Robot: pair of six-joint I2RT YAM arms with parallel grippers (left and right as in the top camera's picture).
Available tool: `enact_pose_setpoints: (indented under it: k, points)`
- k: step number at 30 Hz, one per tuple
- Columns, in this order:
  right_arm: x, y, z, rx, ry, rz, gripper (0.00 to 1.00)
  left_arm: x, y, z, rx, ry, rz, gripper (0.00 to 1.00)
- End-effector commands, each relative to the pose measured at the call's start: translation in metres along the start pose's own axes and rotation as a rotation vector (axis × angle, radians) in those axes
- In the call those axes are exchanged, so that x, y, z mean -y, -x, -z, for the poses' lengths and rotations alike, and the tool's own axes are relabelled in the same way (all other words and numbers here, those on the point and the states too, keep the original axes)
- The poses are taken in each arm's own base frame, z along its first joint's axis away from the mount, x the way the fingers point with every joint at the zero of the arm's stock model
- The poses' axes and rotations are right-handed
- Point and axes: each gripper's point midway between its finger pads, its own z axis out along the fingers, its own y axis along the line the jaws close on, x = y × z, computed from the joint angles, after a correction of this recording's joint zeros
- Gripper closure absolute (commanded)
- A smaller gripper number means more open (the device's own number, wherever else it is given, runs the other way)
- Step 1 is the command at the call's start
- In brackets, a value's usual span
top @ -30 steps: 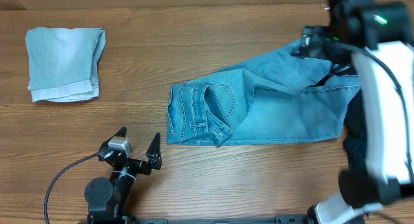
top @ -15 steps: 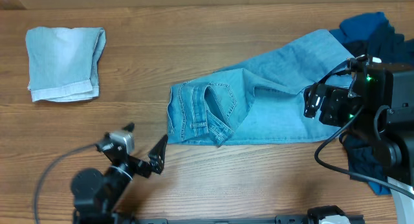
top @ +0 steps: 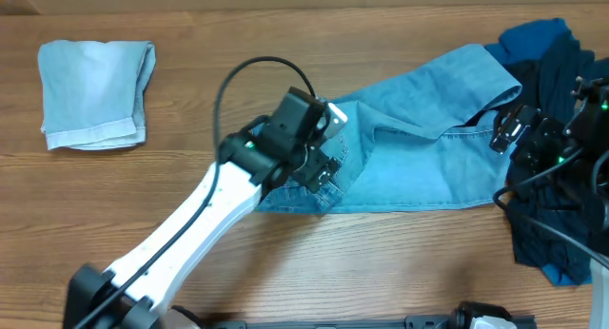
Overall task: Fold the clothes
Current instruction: 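Reach the left gripper to the jeans waistband near the back pocket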
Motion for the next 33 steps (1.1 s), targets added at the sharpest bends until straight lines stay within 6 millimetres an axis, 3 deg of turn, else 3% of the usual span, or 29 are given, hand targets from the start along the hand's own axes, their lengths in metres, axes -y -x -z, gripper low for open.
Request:
enact_pose_setpoints:
  k: [1, 3, 5, 10, 11, 12, 13, 14, 15, 19, 21, 23, 28, 29, 30, 31, 32, 33]
  points:
    - [-0.002, 0.001, 0.003, 0.009, 0.018, 0.012, 0.0, 0.01, -0.017, -0.047, -0.109, -0.054, -0.005, 0.0]
    - [-0.002, 0.0, 0.002, 0.003, 0.02, 0.012, 0.0, -0.002, -0.028, -0.066, -0.166, 0.023, 0.037, 0.0]
    - [-0.003, -0.001, 0.001, -0.004, 0.026, 0.011, 0.0, -0.037, -0.044, -0.074, -0.229, 0.248, 0.123, 0.17]
    - [-0.003, -0.001, 0.0, -0.011, 0.024, 0.01, 0.0, -0.065, -0.056, -0.083, -0.253, 0.353, 0.219, 0.17]
    - [-0.004, -0.002, 0.0, -0.012, 0.028, 0.01, 0.0, -0.071, -0.057, -0.082, -0.256, 0.37, 0.225, 0.22]
    - [-0.004, -0.002, 0.0, -0.013, 0.03, 0.01, 0.0, -0.076, -0.059, -0.081, -0.26, 0.376, 0.237, 0.52]
    - [-0.004, -0.002, 0.0, -0.013, 0.03, 0.01, 0.0, -0.081, -0.062, -0.08, -0.266, 0.391, 0.242, 0.69]
    - [-0.004, -0.002, 0.0, -0.013, 0.03, 0.01, 0.0, -0.088, -0.064, -0.077, -0.273, 0.432, 0.242, 0.92]
    - [-0.004, -0.002, -0.001, -0.013, 0.03, 0.01, 0.0, -0.099, -0.065, -0.068, -0.276, 0.501, 0.247, 0.96]
    - [-0.006, -0.003, -0.004, -0.03, 0.042, 0.005, 0.0, -0.124, -0.053, -0.036, -0.232, 0.622, 0.306, 0.96]
    - [-0.008, -0.003, -0.006, -0.04, 0.053, 0.004, 0.0, -0.145, -0.06, -0.015, -0.229, 0.683, 0.384, 0.96]
    - [-0.008, -0.003, -0.007, -0.042, 0.052, 0.004, 0.0, -0.179, -0.099, 0.007, -0.301, 0.784, 0.548, 0.96]
    - [-0.008, -0.003, -0.007, -0.043, 0.051, 0.004, 0.0, -0.211, -0.188, 0.027, -0.455, 0.735, 1.003, 0.96]
    - [-0.008, -0.003, -0.007, -0.043, 0.051, 0.004, 0.0, -0.212, -0.197, 0.029, -0.473, 0.72, 1.052, 0.96]
    - [-0.008, -0.003, -0.007, -0.042, 0.052, 0.004, 0.0, -0.213, -0.209, 0.031, -0.49, 0.691, 1.131, 0.83]
    - [-0.008, -0.003, -0.007, -0.042, 0.052, 0.004, 0.0, -0.214, -0.213, 0.031, -0.489, 0.662, 1.171, 0.79]
    - [-0.008, -0.003, -0.007, -0.043, 0.051, 0.004, 0.0, -0.216, -0.214, 0.033, -0.478, 0.64, 1.201, 0.84]
    - [-0.008, -0.003, -0.007, -0.043, 0.051, 0.004, 0.0, -0.218, -0.211, 0.037, -0.457, 0.632, 1.216, 0.79]
